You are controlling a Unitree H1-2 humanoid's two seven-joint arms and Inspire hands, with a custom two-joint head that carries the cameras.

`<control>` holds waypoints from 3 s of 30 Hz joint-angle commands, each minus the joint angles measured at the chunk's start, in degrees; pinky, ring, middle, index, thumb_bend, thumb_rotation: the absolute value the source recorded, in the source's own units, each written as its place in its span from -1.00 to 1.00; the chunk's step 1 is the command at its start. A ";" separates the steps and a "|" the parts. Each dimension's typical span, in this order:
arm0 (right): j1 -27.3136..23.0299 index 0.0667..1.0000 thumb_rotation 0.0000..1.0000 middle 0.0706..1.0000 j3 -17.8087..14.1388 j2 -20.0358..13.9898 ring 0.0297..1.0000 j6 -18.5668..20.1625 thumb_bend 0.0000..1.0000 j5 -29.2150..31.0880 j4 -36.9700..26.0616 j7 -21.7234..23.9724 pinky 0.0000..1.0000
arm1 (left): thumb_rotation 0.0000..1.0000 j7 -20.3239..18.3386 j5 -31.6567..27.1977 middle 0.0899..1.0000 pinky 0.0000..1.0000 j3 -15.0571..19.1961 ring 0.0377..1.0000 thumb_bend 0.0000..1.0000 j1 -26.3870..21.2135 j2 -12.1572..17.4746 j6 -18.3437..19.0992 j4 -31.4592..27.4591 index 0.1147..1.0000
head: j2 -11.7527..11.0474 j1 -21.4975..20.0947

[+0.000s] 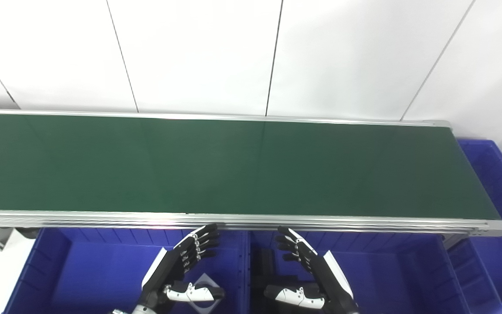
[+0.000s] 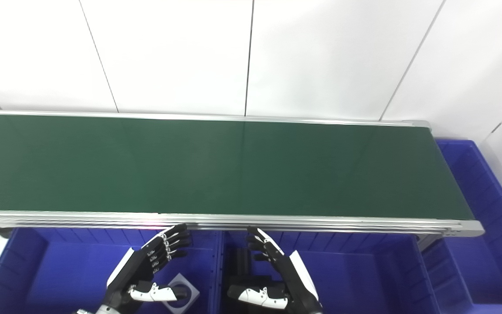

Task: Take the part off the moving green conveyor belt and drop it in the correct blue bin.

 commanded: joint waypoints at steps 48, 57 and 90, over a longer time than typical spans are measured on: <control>-0.43 0.82 -0.29 0.69 -0.28 0.21 0.64 -3.02 0.44 1.52 -0.77 0.03 0.52 | -0.66 -0.71 -0.28 0.65 0.54 -0.58 0.63 1.00 -0.78 0.25 -1.34 -0.62 0.70 | -1.95 6.15; -0.46 0.81 -0.41 0.67 -0.72 -0.58 0.61 -4.25 0.35 2.46 -1.00 0.30 0.47 | -0.64 -0.28 0.94 0.60 0.47 -1.34 0.58 1.00 -1.47 -0.51 -3.66 1.65 0.67 | -4.53 12.39; -1.91 0.82 -0.54 0.63 -1.16 -0.56 0.59 -6.92 0.27 2.97 2.77 0.11 0.48 | -0.64 0.42 1.75 0.57 0.39 -1.33 0.54 1.00 -4.07 -1.11 -7.75 8.43 0.60 | -11.50 19.01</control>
